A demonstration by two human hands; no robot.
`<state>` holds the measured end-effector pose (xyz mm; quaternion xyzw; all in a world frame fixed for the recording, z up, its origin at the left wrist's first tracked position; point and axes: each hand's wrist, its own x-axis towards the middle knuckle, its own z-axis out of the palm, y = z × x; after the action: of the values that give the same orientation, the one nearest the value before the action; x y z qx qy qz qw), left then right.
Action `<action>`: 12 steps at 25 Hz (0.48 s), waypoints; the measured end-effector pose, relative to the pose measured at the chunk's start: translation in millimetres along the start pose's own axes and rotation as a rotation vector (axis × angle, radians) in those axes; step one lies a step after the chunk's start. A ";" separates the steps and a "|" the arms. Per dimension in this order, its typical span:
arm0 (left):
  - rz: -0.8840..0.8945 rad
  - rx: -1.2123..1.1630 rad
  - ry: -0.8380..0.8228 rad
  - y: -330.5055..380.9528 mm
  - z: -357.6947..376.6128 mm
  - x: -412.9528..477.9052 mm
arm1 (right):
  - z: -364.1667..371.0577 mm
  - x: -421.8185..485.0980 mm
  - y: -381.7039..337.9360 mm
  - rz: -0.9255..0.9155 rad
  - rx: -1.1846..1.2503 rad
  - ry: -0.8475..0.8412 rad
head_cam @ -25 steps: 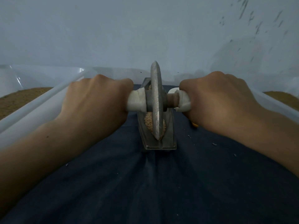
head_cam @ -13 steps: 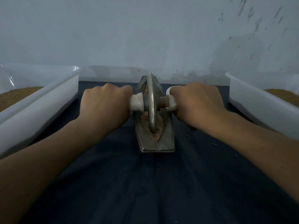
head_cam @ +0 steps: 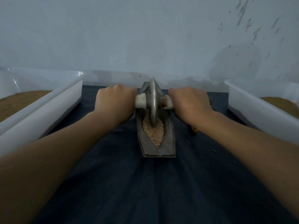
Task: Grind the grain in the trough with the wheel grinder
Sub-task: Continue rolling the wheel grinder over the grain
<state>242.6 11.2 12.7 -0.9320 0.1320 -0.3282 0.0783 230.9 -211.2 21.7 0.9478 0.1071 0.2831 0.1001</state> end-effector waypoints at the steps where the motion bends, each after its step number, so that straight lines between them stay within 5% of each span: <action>1: 0.019 0.011 0.002 -0.7 -5.4 -6.2 | -3.6 -7.3 -0.4 -0.005 -0.003 0.014; 12: 0.059 0.077 0.055 -3.3 -12.1 -17.6 | -2.9 -28.7 -0.6 0.022 -0.041 0.096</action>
<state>222.5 18.9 12.4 -0.9146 0.1488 -0.3563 0.1199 205.8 -217.7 9.2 0.9321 0.0953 0.3313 0.1113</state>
